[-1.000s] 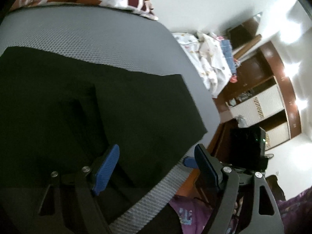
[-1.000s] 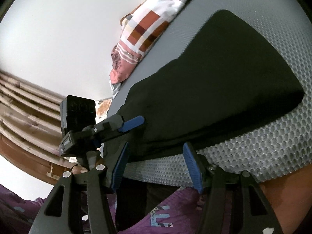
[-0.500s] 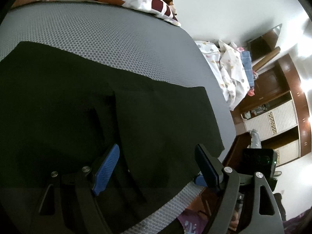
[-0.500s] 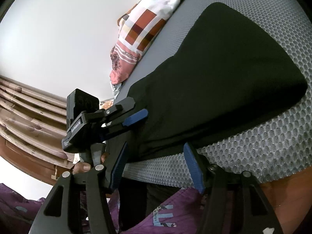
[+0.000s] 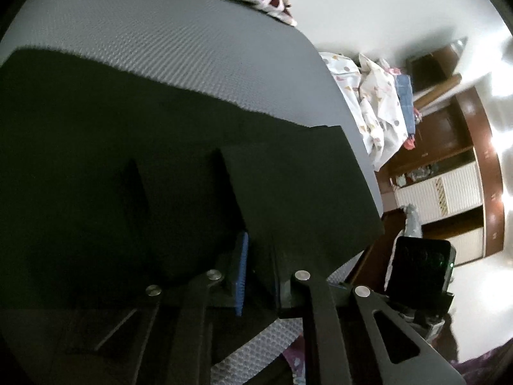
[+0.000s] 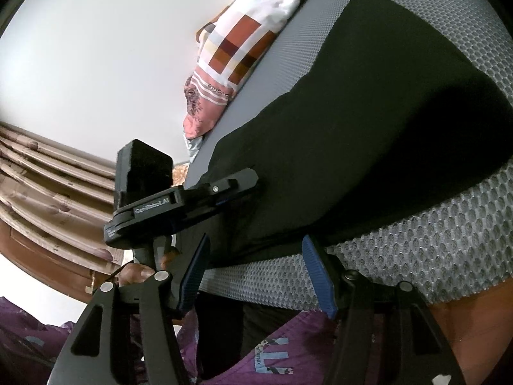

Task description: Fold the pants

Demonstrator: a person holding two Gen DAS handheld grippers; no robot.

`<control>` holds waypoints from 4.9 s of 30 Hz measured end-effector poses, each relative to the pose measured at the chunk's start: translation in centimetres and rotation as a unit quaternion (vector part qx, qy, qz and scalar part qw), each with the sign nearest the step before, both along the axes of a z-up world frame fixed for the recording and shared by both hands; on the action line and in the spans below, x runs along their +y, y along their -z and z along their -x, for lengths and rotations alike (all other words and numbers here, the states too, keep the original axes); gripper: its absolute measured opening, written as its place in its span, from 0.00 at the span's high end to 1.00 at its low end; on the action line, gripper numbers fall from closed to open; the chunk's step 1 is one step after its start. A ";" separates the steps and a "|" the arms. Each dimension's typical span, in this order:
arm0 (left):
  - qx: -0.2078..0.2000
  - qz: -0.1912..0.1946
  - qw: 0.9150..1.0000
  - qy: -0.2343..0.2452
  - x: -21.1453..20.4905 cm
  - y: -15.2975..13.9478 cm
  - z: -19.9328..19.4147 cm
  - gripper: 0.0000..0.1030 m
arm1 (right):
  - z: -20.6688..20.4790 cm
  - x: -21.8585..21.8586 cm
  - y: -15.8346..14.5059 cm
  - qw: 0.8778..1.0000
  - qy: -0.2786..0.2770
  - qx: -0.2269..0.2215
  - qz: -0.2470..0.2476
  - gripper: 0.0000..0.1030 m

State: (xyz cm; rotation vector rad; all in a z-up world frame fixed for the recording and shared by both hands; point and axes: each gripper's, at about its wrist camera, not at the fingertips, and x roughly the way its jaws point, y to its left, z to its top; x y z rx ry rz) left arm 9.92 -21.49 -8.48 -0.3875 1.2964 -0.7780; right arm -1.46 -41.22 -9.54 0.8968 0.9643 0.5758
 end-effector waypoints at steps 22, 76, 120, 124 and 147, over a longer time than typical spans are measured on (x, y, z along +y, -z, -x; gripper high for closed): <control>0.062 0.053 0.997 0.005 0.0 0.3 -1.3 0.49 | 0.0 -0.7 0.1 1.000 0.004 -0.002 -0.012 0.44; 0.073 0.092 0.992 -0.051 4.7 -1.1 0.9 0.83 | -0.1 -3.2 2.4 0.971 0.076 0.041 -0.221 0.20; 0.110 0.097 0.983 -0.112 6.6 0.2 1.9 0.98 | -0.7 -3.0 2.0 0.971 0.058 0.042 -0.228 0.15; 0.128 0.086 0.980 -0.122 7.2 1.4 2.6 0.98 | -0.7 -3.2 2.3 0.970 0.064 0.047 -0.231 0.14; 0.102 0.080 0.989 -0.069 5.3 1.3 -1.3 0.57 | -1.4 -0.8 2.6 0.972 0.024 0.076 -0.222 0.11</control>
